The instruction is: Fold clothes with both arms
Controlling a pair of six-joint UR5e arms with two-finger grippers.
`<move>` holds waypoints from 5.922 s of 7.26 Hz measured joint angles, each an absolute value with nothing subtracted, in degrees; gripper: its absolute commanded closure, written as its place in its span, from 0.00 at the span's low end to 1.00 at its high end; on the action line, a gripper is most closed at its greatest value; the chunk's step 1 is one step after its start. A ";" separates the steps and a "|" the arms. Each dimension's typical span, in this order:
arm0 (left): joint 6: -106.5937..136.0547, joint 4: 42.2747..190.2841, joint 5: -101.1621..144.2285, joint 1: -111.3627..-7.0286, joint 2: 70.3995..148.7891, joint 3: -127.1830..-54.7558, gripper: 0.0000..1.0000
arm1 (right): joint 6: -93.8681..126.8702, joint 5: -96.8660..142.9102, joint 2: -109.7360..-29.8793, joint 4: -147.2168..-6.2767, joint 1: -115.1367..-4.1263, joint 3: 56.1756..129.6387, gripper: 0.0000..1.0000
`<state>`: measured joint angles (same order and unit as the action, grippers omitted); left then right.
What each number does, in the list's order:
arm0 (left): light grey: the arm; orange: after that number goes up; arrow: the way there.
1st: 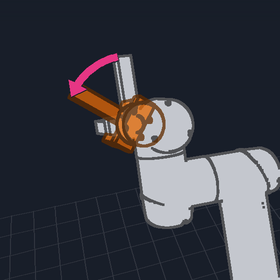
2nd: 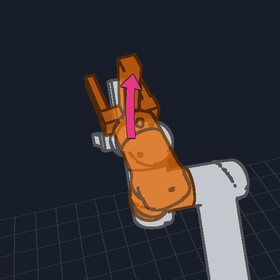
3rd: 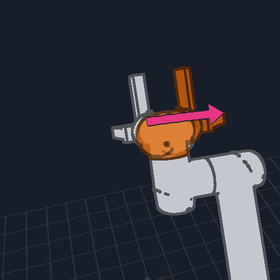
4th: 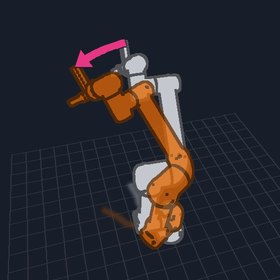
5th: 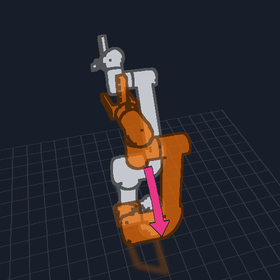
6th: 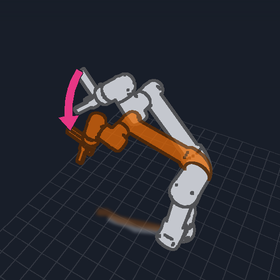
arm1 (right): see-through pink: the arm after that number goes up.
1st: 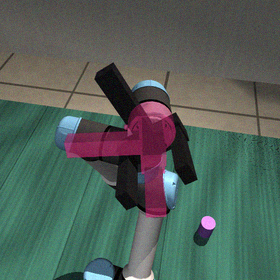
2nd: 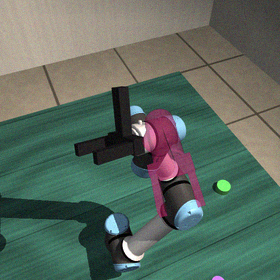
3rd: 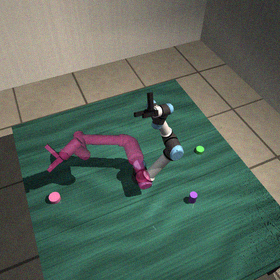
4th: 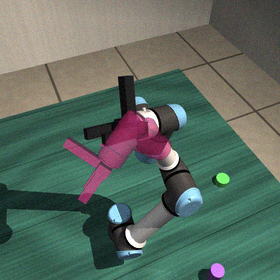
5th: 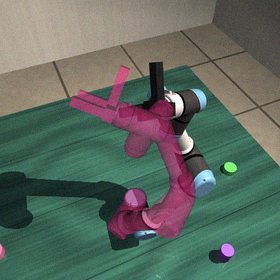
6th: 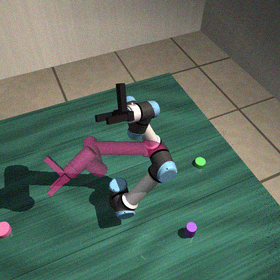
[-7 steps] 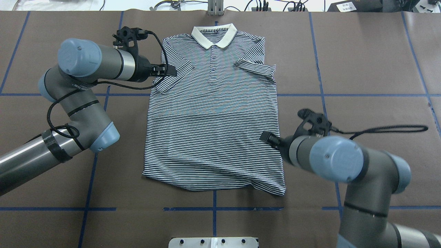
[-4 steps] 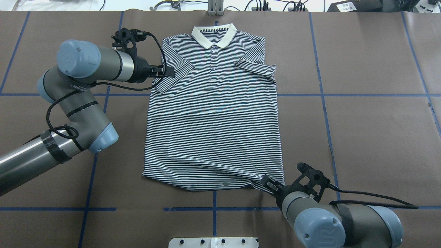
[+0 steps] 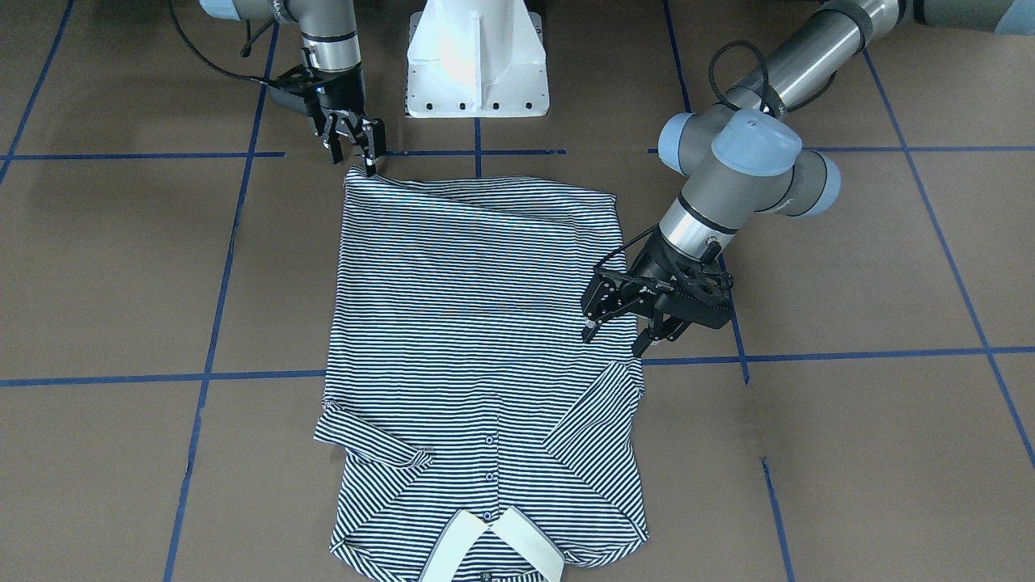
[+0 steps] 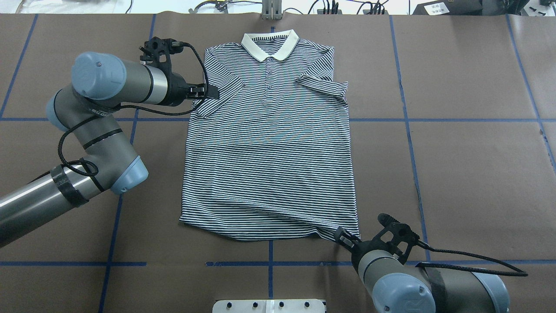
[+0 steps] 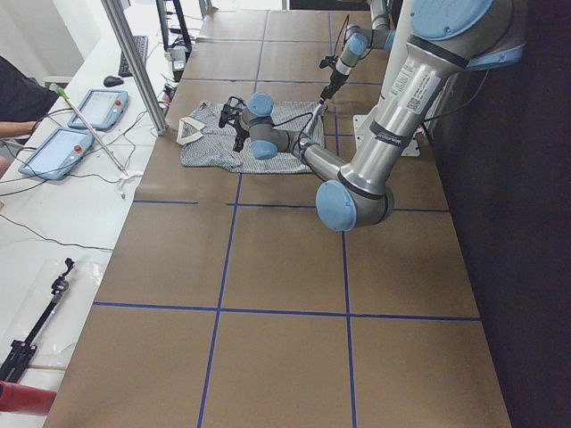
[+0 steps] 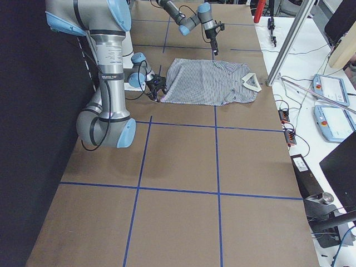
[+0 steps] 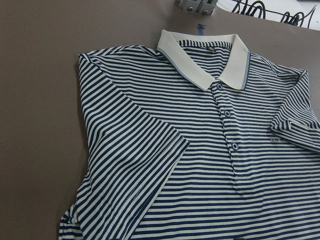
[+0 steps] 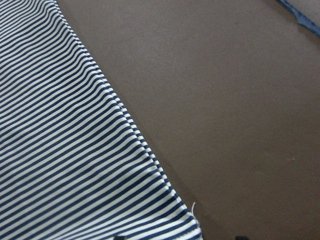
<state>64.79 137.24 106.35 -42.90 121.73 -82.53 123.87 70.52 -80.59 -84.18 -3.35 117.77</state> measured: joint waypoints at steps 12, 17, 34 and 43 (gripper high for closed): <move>66.50 137.07 106.45 -42.88 120.18 -84.32 0.22 | 124.20 71.52 -79.72 -84.05 -4.87 117.57 1.00; 87.20 118.33 98.60 -26.13 98.71 -115.97 0.22 | 123.49 72.40 -80.32 -84.11 -5.51 121.03 1.00; 92.12 116.45 91.15 -17.38 101.38 -109.90 1.00 | 122.43 72.25 -80.48 -84.11 -5.62 120.51 1.00; 95.15 93.88 93.03 -16.98 105.21 -128.36 1.00 | 119.87 71.64 -87.86 -84.20 -7.92 134.15 1.00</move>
